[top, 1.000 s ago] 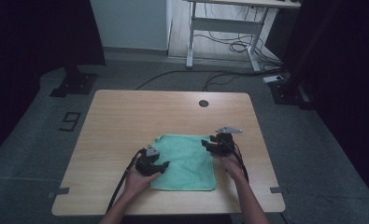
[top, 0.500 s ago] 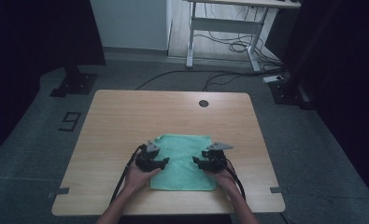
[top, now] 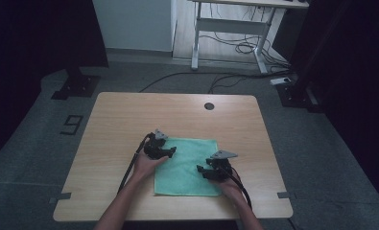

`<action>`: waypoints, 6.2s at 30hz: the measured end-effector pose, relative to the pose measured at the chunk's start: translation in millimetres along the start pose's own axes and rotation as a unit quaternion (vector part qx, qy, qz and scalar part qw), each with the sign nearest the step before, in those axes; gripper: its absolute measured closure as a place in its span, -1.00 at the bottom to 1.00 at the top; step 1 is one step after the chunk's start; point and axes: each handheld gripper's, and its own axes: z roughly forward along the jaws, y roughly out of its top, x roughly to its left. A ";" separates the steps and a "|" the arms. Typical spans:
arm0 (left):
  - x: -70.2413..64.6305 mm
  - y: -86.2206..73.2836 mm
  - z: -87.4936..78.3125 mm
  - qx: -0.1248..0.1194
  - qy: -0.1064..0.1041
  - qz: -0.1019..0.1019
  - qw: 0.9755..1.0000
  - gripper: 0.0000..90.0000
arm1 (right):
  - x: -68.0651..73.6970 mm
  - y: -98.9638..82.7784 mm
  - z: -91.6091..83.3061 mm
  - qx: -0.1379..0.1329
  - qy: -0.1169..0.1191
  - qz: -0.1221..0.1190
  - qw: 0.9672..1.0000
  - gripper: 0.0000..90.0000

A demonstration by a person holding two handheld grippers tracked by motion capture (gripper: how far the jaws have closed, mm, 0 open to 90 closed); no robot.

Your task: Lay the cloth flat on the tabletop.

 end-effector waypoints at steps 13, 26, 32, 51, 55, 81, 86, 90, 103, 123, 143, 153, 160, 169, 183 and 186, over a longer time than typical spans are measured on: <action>21.3 -1.0 -0.5 0.008 -0.002 -0.019 1.000 -0.11 | -1.8 -0.4 -0.3 0.003 -0.001 -0.003 1.000 0.02; -12.3 -26.2 -63.6 -0.021 -0.040 0.004 0.999 -0.11 | 7.7 -3.7 -22.9 -0.027 0.006 0.000 1.000 -0.01; -23.2 -41.2 -54.1 0.003 -0.051 0.015 0.999 -0.11 | 21.3 -12.7 -23.9 -0.005 0.019 -0.015 1.000 -0.04; -24.2 -37.5 -32.1 0.023 -0.040 0.016 0.999 -0.11 | 22.2 -15.4 -17.1 0.018 -0.003 -0.031 0.999 -0.10; -20.1 -33.3 -40.0 0.000 -0.030 0.012 0.999 -0.09 | 26.4 -12.5 -20.8 0.000 0.004 -0.032 0.999 -0.10; 4.2 0.5 -39.3 -0.028 0.022 0.021 0.999 0.01 | 74.1 13.6 -16.2 -0.048 0.073 -0.062 0.994 -0.11; 8.5 8.3 -38.3 -0.033 0.028 0.019 0.999 0.02 | 80.0 16.1 -11.6 -0.048 0.079 -0.068 0.993 -0.14; 12.9 9.7 -37.0 -0.042 0.036 0.018 0.998 0.05 | 84.2 17.4 -8.5 -0.045 0.086 -0.072 0.993 -0.14; 34.5 13.1 -20.4 -0.036 0.036 0.011 0.999 0.11 | 90.8 18.8 -2.7 -0.041 0.095 -0.078 0.992 -0.11; 43.9 13.9 4.2 0.004 0.017 -0.015 1.000 0.27 | 86.7 16.4 -2.8 -0.038 0.091 -0.081 0.992 -0.09; 49.3 3.2 4.9 0.016 -0.020 -0.039 0.999 0.97 | 97.4 14.2 3.0 -0.033 0.097 -0.089 0.991 -0.06; 49.3 4.7 -1.5 0.010 -0.019 -0.043 0.999 0.97 | 111.7 14.1 8.5 -0.036 0.123 -0.084 0.988 0.06; 48.6 5.4 -1.9 0.009 -0.015 -0.044 0.999 0.97 | 128.0 16.4 16.2 -0.033 0.144 -0.092 0.985 0.09; 48.7 4.3 -0.2 0.013 -0.015 -0.047 0.999 0.97 | 147.2 11.4 30.7 -0.003 0.154 -0.116 0.981 0.13; 48.3 4.0 0.7 0.015 -0.014 -0.049 0.999 0.97 | 156.4 6.5 40.2 0.024 0.096 -0.147 0.984 0.49; 48.2 4.3 -0.1 0.014 -0.014 -0.049 0.999 0.97 | 155.6 6.9 40.2 0.023 0.097 -0.143 0.985 0.67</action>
